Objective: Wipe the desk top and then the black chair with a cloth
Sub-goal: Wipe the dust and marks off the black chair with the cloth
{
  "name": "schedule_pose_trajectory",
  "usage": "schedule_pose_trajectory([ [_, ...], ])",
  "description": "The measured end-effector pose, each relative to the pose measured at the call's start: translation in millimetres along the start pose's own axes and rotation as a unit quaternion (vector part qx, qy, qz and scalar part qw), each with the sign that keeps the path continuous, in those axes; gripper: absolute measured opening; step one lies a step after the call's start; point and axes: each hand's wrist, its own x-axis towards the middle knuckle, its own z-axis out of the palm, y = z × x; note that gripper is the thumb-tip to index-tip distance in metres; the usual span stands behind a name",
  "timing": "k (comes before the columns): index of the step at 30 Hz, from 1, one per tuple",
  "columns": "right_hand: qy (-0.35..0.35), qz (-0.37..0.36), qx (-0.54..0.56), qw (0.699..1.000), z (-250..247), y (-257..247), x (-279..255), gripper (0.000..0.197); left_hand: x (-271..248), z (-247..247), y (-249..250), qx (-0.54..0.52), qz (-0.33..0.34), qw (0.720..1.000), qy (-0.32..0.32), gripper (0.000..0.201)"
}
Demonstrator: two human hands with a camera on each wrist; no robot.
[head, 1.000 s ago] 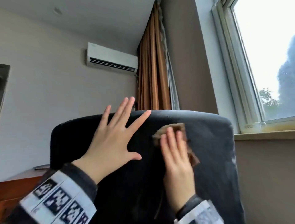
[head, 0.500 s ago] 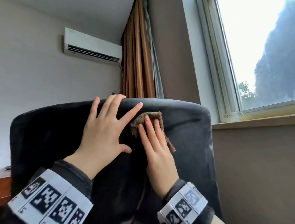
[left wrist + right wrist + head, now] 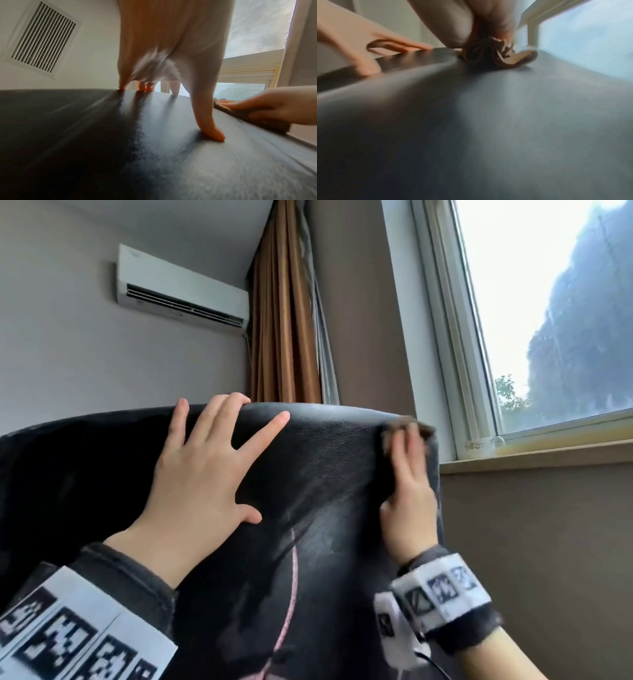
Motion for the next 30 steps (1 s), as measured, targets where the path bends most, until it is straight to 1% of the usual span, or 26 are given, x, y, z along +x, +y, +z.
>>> schedule_pose_trajectory([
  [1,0.015,0.057,0.003,0.998,4,-8,6,0.088,0,0,1,0.001,-0.003,1.0,-0.004,0.133],
  [2,0.026,0.07,0.002,0.997,12,-28,0,0.086,0,0,2,0.003,-0.006,1.0,-0.008,0.133],
  [3,0.031,0.03,-0.002,0.999,20,-49,-14,0.079,0,0,2,0.003,-0.01,1.0,-0.012,0.133],
  [4,0.017,-0.046,-0.001,0.999,28,-62,-35,0.069,0,-1,3,0.004,-0.014,1.0,-0.017,0.133],
  [5,-0.018,-0.123,0.01,0.992,32,-70,-56,0.055,0,-2,2,0.007,-0.015,1.0,-0.023,0.133],
  [6,-0.058,-0.179,0.015,0.982,29,-70,-68,0.048,0,-3,2,0.008,-0.016,0.999,-0.028,0.132],
  [7,-0.086,-0.217,0.015,0.972,21,-62,-65,0.047,-1,-4,1,0.009,-0.015,0.999,-0.032,0.132],
  [8,-0.09,-0.224,0.011,0.97,13,-49,-53,0.047,-1,-5,0,0.01,-0.013,0.999,-0.033,0.131],
  [9,-0.081,-0.2,-0.001,0.976,6,-34,-37,0.05,-3,-6,-1,0.012,-0.012,0.999,-0.033,0.131],
  [10,-0.062,-0.141,-0.015,0.988,-1,-19,-19,0.062,-3,-6,-3,0.013,-0.009,0.999,-0.031,0.131],
  [11,-0.042,-0.065,-0.018,0.997,-6,-3,1,0.077,-4,-5,-3,0.014,-0.007,1.0,-0.027,0.131],
  [12,-0.026,0.022,-0.014,0.999,-10,6,15,0.087,-4,-6,-3,0.013,-0.005,1.0,-0.025,0.13],
  [13,-0.015,0.097,-0.01,0.995,-11,10,19,0.091,-4,-6,-1,0.013,-0.003,1.0,-0.022,0.13],
  [14,-0.002,0.144,-0.01,0.99,-9,6,13,0.091,-4,-5,0,0.014,-0.003,1.0,-0.019,0.13],
  [15,-0.002,0.152,-0.016,0.988,-3,-1,-1,0.091,-4,-4,2,0.017,-0.002,1.0,-0.019,0.13],
  [16,-0.008,0.121,-0.023,0.992,4,-7,-22,0.091,-4,-3,3,0.022,0.0,1.0,-0.02,0.131],
  [18,-0.036,0.033,-0.016,0.999,14,-15,-64,0.096,-4,0,3,0.033,0.006,0.999,-0.021,0.131],
  [19,-0.053,-0.002,-0.013,0.998,12,-9,-71,0.098,-4,0,3,0.034,0.008,0.999,-0.02,0.131],
  [20,-0.069,-0.017,-0.01,0.997,6,0,-63,0.099,-3,1,3,0.032,0.008,0.999,-0.016,0.13],
  [21,-0.075,-0.012,-0.01,0.997,-2,12,-44,0.1,-3,1,4,0.027,0.006,1.0,-0.013,0.129],
  [23,-0.075,0.055,-0.013,0.996,-18,29,3,0.098,-1,-1,7,0.023,0.003,1.0,-0.013,0.128],
  [24,-0.072,0.091,-0.007,0.993,-21,32,18,0.096,0,-2,8,0.026,0.002,0.999,-0.02,0.127],
  [25,-0.067,0.114,-0.003,0.991,-19,32,21,0.095,0,-4,10,0.032,0.002,0.999,-0.032,0.127],
  [26,-0.06,0.13,0.001,0.99,-15,27,12,0.093,0,-5,11,0.039,0.0,0.998,-0.046,0.126],
  [27,-0.058,0.127,-0.001,0.99,-10,23,-6,0.093,1,-6,12,0.042,-0.001,0.998,-0.056,0.125],
  [30,-0.072,0.062,-0.018,0.995,2,25,-69,0.096,1,-6,14,0.041,-0.005,0.998,-0.056,0.125],
])
